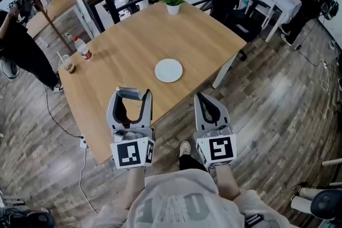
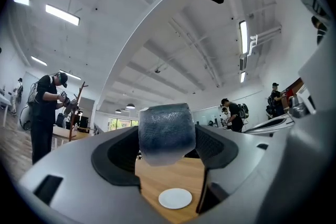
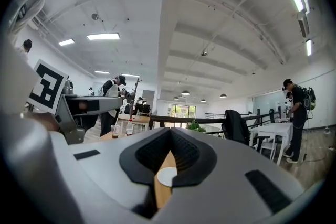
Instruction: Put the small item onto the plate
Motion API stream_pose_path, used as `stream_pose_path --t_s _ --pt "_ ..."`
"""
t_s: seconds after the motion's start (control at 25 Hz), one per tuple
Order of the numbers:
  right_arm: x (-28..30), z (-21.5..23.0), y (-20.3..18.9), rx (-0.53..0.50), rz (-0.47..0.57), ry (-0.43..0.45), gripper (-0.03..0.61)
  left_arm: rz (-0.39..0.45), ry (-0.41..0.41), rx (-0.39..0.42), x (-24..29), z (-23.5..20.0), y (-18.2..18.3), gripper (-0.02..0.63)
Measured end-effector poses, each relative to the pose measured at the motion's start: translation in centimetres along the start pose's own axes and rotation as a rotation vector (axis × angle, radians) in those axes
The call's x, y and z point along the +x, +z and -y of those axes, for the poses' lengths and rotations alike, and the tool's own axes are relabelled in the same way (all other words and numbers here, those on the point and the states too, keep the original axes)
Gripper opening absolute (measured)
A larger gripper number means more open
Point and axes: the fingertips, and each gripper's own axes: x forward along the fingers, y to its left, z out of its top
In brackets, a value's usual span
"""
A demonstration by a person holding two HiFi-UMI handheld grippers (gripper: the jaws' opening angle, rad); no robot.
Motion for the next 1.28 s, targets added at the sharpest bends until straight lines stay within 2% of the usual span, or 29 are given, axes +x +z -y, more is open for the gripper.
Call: stream_pose_path --t_s 0.24,0.56,0.8,1.08,1.28 --pt "7.2 5.4 -0.1 0.007 0.018 0.071 0.017 0.027 0.057 0.029 8.0 0.8 -0.4 0.316" --pt "12.1 8.4 -1.9 0.029 -0.021 0.126 0.017 -0.032 0.091 0.076 13.4 1.0 -2.9 0.316" --pt "13.6 8.4 -1.2 0.025 0.004 0.124 0.017 -0.003 0.050 0.087 15.8 1.1 -2.2 0.316" --pt "16.3 10.2 1.4 -0.022 0.038 0.082 0.017 0.060 -0.019 0.083 20.3 2.0 -0.6 0.316" --pt "17.6 10.1 3.0 -0.025 0.090 0.078 0.017 0.095 -0.040 0.096 21.3 1.9 0.5 0.316"
